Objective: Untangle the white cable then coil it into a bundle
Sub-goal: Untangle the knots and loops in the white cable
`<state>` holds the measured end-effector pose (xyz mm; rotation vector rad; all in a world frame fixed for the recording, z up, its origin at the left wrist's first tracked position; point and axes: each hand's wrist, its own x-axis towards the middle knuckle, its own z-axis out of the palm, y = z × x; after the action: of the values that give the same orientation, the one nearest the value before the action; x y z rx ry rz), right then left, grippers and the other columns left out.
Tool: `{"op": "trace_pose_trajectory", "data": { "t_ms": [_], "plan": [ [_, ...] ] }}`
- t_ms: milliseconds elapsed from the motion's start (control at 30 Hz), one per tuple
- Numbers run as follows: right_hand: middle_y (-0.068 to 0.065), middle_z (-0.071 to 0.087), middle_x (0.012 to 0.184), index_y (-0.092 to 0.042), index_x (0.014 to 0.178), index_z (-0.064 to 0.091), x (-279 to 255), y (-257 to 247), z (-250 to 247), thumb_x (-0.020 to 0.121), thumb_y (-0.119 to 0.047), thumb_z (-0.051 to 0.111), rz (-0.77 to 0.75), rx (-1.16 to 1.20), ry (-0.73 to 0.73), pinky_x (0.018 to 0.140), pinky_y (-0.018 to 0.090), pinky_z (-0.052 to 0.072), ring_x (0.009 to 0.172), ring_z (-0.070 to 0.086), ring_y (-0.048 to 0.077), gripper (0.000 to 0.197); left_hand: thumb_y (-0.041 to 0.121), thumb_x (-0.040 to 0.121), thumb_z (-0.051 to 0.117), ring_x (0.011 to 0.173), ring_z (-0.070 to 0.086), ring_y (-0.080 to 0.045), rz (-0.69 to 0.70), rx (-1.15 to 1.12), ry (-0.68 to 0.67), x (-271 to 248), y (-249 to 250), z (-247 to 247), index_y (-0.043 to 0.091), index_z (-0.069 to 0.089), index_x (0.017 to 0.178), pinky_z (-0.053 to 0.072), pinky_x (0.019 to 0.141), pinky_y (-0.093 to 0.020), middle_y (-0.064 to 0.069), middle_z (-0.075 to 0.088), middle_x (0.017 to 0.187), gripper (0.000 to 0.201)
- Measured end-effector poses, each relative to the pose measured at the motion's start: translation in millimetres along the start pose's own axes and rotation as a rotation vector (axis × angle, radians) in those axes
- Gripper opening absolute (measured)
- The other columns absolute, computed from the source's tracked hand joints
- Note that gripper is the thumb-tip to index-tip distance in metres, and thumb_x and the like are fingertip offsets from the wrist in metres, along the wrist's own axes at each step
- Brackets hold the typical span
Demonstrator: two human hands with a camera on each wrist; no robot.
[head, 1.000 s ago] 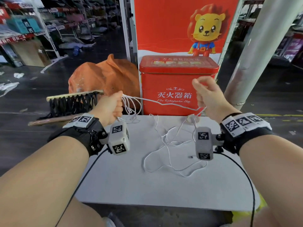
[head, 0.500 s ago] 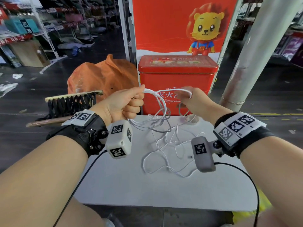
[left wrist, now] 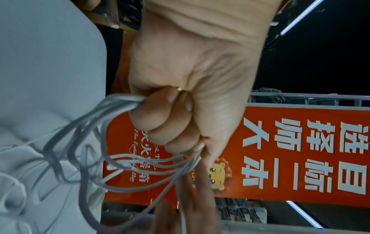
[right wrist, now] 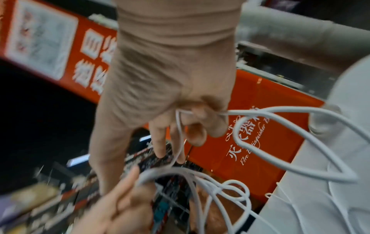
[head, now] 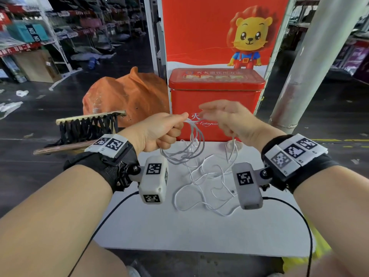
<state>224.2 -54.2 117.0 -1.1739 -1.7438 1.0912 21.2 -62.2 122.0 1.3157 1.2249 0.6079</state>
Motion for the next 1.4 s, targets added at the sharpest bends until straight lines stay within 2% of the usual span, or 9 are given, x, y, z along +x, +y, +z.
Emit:
{"op": "trace_pose_trajectory", "data": {
  "t_ms": [100,267,400,667,867,1067,1167,1267,1400],
  "plan": [
    [-0.022,0.058,0.115,-0.033,0.126,0.051,-1.0,-1.7,9.4,0.08,-0.026,0.073,0.011,-0.234,-0.306,0.075,0.001,0.041,0.089,0.053,-0.019,0.051,0.045,0.098,0.042,0.035,0.013,-0.003,0.005,0.002,-0.033,-0.9,0.9,6.2,0.023,0.03,0.062,0.007,0.038,-0.016,0.011,0.02,0.045,0.044],
    [-0.014,0.049,0.048,-0.011,0.075,0.064,3.7,6.7,11.3,0.082,-0.024,0.071,0.136,-0.296,-0.136,0.045,0.012,0.03,0.041,0.038,-0.001,0.016,0.046,0.098,0.039,0.035,0.013,-0.002,0.067,-0.148,-0.081,-7.4,7.1,7.5,0.024,0.029,0.058,0.007,0.037,-0.017,0.011,0.019,0.044,0.046],
    [0.004,0.055,0.069,0.0,0.09,0.066,1.2,15.7,6.5,0.081,-0.02,0.071,0.197,-0.103,-0.062,0.063,0.022,0.038,0.061,0.048,0.011,0.023,0.046,0.098,0.039,0.034,0.014,-0.002,0.128,-0.237,0.002,-4.0,9.1,-1.4,0.023,0.028,0.062,0.007,0.037,-0.018,0.012,0.019,0.043,0.044],
    [0.012,0.069,0.076,0.003,0.087,0.064,-3.8,20.1,1.3,0.082,0.002,0.063,0.175,0.259,-0.009,0.057,0.021,0.054,0.06,0.066,0.016,0.005,0.046,0.095,0.048,0.035,0.014,-0.002,0.054,-0.167,0.054,6.1,-5.3,-13.3,0.021,0.036,0.062,0.012,0.033,-0.015,0.012,0.02,0.045,0.042],
    [0.005,0.055,0.055,-0.008,0.063,0.051,1.0,7.4,13.7,0.086,0.0,0.055,0.038,0.658,-0.093,0.061,0.029,0.053,0.054,0.059,0.021,0.025,0.048,0.092,0.05,0.036,0.014,-0.003,0.022,-0.082,0.042,8.3,-13.2,-16.3,0.02,0.036,0.06,0.013,0.032,-0.014,0.011,0.021,0.046,0.044],
    [-0.001,0.044,0.043,-0.008,0.059,0.045,-2.1,7.0,6.3,0.09,-0.002,0.056,0.156,0.192,-0.176,0.05,0.022,0.043,0.043,0.053,0.015,0.033,0.042,0.092,0.055,0.04,0.014,-0.007,0.037,0.12,0.071,5.1,-9.5,-20.0,0.02,0.037,0.06,0.013,0.036,-0.017,0.008,0.021,0.049,0.043],
    [0.0,0.041,0.043,-0.008,0.085,0.056,-0.1,4.1,10.8,0.089,-0.006,0.059,0.207,-0.041,-0.299,0.044,0.022,0.043,0.039,0.043,0.014,0.005,0.045,0.092,0.056,0.042,0.016,-0.01,0.047,0.364,0.085,3.7,-6.2,-12.3,0.018,0.038,0.062,0.015,0.04,-0.021,0.005,0.022,0.051,0.044],
    [0.0,0.045,0.049,-0.004,0.095,0.058,-1.2,1.3,16.0,0.091,-0.027,0.061,0.171,-0.315,-0.366,0.041,0.022,0.042,0.04,0.047,0.016,0.023,0.047,0.092,0.053,0.042,0.02,-0.013,0.059,0.564,0.066,4.8,-0.9,1.5,0.016,0.041,0.064,0.018,0.041,-0.021,0.001,0.026,0.052,0.044],
    [-0.008,0.035,0.046,-0.011,0.073,0.048,-0.9,2.2,20.9,0.097,-0.03,0.048,0.142,-0.008,-0.205,0.037,0.017,0.031,0.039,0.031,0.008,0.031,0.049,0.092,0.051,0.038,0.015,-0.005,0.041,0.159,-0.006,4.0,8.6,2.4,0.017,0.049,0.073,0.013,0.035,-0.016,0.008,0.022,0.05,0.037]
  ]
}}
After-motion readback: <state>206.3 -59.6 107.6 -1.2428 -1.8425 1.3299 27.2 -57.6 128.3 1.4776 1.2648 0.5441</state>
